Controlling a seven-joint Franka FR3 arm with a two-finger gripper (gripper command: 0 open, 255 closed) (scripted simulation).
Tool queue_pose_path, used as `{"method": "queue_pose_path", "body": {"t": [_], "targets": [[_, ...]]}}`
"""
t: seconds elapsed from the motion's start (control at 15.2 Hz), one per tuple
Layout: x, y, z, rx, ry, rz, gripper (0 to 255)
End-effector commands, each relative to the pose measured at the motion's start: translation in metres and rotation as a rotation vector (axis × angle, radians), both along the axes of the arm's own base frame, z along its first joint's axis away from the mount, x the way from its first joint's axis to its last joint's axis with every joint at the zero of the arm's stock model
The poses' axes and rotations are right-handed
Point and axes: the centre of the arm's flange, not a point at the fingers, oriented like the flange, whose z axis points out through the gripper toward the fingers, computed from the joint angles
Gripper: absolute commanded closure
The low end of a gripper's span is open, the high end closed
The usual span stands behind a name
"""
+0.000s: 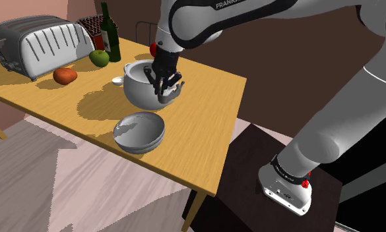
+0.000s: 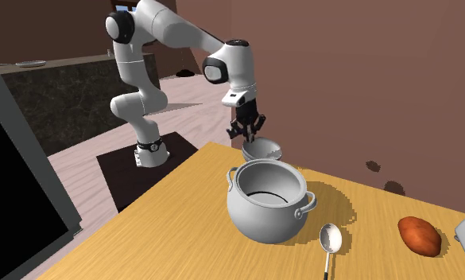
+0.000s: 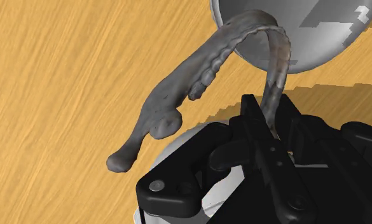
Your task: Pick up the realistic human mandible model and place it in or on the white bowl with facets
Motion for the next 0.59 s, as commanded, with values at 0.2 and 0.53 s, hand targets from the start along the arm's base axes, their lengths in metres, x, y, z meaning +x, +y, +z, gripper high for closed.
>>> {"method": "queue_pose_path", "body": {"t": [0.2,0.53], "targets": [[-0.004,0.066,-0.001,0.001,0.0,-0.002,255],[-0.007,0.131,0.0,0.001,0.0,-0.002,255]]}}
